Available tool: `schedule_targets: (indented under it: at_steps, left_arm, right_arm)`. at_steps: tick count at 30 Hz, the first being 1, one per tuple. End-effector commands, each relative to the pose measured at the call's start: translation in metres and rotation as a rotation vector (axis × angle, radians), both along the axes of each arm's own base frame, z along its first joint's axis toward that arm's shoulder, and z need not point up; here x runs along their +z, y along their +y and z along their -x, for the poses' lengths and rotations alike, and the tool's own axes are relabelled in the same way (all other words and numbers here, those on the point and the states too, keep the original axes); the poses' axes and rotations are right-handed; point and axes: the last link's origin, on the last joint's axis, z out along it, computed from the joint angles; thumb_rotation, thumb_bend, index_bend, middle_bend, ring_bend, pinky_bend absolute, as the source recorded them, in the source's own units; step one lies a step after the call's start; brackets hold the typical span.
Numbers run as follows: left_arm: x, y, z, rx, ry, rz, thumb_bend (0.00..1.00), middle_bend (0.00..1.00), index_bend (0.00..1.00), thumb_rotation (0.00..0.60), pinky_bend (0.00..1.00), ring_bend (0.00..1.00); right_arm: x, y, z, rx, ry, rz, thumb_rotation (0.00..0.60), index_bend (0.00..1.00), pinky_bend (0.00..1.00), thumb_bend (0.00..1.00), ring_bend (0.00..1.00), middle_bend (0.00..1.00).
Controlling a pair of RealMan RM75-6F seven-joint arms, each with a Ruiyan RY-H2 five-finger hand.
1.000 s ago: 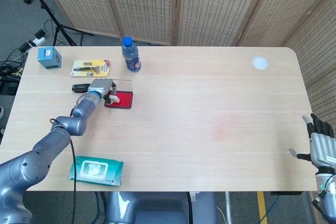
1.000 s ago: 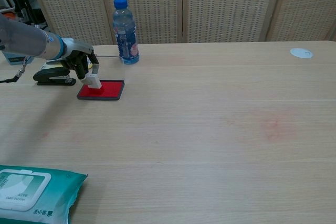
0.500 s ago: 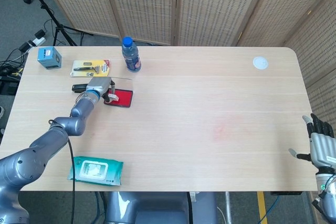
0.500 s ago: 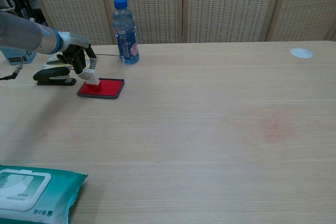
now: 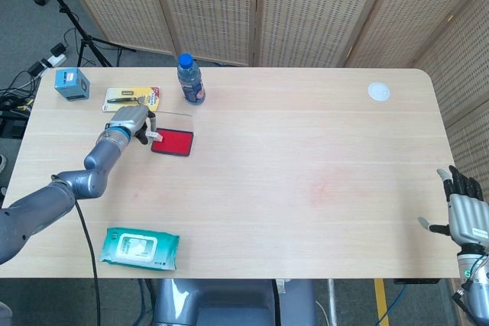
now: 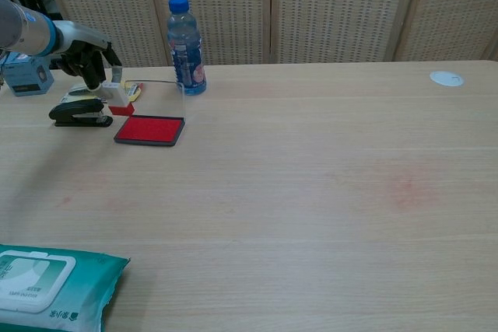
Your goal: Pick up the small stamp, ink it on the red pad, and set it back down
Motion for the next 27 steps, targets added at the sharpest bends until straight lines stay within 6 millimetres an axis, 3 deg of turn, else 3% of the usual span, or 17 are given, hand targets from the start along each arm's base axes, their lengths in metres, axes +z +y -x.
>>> schedule_targets:
  at_steps: [1, 7, 12, 20, 27]
  left_arm:
    - [0.017, -0.008, 0.009, 0.012, 0.02, 0.019, 0.41, 0.97, 0.65, 0.6, 0.99, 1.0]
    - [0.049, -0.024, 0.031, 0.061, 0.061, 0.045, 0.41, 0.97, 0.65, 0.6, 0.99, 1.0]
    - [0.061, -0.039, 0.061, 0.096, 0.097, 0.041, 0.4, 0.97, 0.65, 0.6, 0.99, 1.0]
    - [0.054, -0.057, 0.104, 0.143, 0.11, 0.054, 0.4, 0.97, 0.65, 0.6, 0.99, 1.0]
    - [0.043, -0.059, 0.114, 0.129, 0.134, 0.077, 0.4, 0.97, 0.65, 0.6, 0.99, 1.0]
  right_arm:
    - [0.0, 0.0, -0.001, 0.002, 0.002, -0.002, 0.6, 0.0, 0.0, 0.0, 0.0, 0.0]
    - [-0.002, 0.001, -0.002, 0.006, 0.005, -0.007, 0.6, 0.0, 0.0, 0.0, 0.0, 0.0]
    - [-0.004, 0.001, -0.003, 0.013, 0.009, -0.014, 0.6, 0.0, 0.0, 0.0, 0.0, 0.0]
    - [-0.008, 0.001, -0.006, 0.019, 0.016, -0.025, 0.6, 0.0, 0.0, 0.0, 0.0, 0.0]
    - [-0.009, 0.001, -0.005, 0.018, 0.021, -0.027, 0.6, 0.0, 0.0, 0.0, 0.0, 0.0]
